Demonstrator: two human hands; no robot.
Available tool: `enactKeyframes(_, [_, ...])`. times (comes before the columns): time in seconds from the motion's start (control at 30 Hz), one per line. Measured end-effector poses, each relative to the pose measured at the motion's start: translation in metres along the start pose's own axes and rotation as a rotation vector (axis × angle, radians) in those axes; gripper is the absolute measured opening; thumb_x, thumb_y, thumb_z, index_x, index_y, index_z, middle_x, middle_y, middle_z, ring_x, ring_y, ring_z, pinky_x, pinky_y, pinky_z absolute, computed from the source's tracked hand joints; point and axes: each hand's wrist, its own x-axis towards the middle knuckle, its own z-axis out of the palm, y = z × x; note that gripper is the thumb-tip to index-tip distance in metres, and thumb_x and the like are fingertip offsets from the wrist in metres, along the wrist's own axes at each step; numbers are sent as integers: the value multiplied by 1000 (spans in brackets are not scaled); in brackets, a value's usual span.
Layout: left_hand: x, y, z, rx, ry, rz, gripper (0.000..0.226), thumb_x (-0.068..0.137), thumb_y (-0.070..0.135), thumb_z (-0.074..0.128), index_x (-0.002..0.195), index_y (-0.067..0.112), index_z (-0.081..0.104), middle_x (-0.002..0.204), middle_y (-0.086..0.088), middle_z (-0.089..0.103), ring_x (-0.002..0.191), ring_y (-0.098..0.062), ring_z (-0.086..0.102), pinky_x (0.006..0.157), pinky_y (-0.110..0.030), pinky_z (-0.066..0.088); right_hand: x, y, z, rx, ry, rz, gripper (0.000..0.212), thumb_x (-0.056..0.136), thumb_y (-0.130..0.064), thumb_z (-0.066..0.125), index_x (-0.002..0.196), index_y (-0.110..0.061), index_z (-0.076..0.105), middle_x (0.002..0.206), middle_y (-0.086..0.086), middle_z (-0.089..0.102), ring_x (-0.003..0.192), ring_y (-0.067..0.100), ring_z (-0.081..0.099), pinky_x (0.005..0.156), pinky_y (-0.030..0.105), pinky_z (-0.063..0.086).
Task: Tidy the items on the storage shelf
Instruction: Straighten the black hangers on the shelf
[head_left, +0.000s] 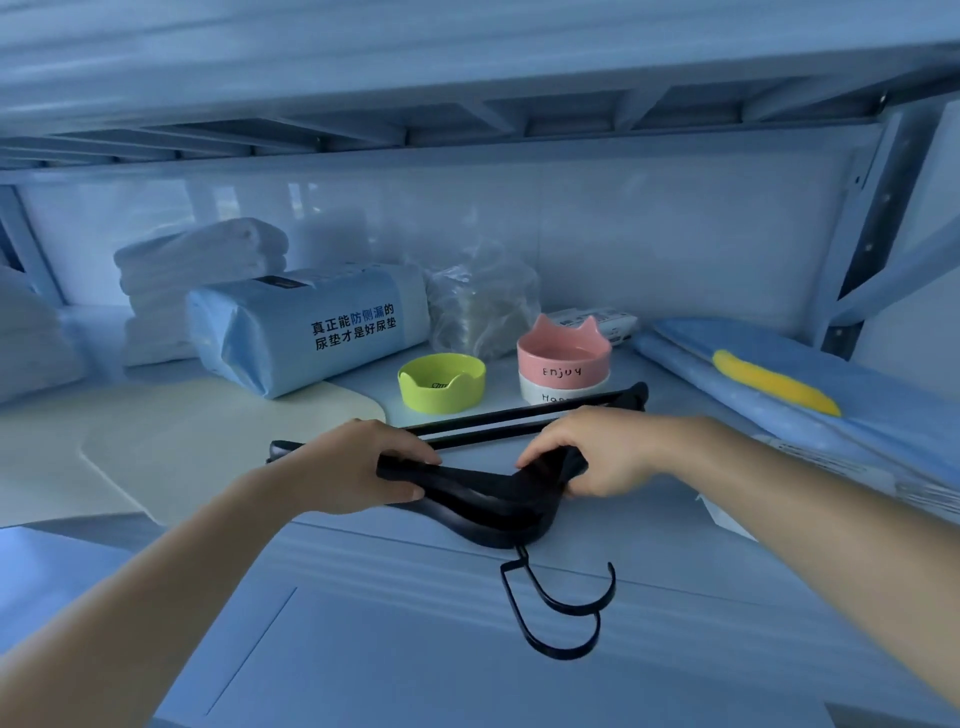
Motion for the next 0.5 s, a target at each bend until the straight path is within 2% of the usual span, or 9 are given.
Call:
enactKeyframes(0.07, [-1,4,1,1,-8,-10,38,72,43,75,103,52,55,92,31,63,88,11,53,75,-7,40,3,0,-1,-29,-19,7,48,80,-21,68,122,-40,55,120,-20,58,109,4,53,96,29,45])
enactKeyframes(0.2, [2,8,6,40,12,-44,39,68,43,79,102,42,61,88,22,66,83,2,57,75,-20,45,9,0,3,-55,-35,-9,41,75,-21,73,110,-36,58,110,-18,59,103,7,54,92,34,46])
enactKeyframes(0.3, [2,6,6,85,-1,-43,36,69,46,76,101,42,61,86,19,65,82,-2,56,71,-18,43,10,1,9,-33,0,-8,36,71,-20,76,100,-35,60,102,-16,62,96,8,56,88,35,48])
enactKeyframes(0.5, [3,4,7,138,-30,8,24,74,46,71,94,44,57,78,19,63,75,1,51,64,-21,40,5,0,14,4,47,30,34,69,-21,78,93,-38,61,96,-17,63,92,4,57,83,30,49])
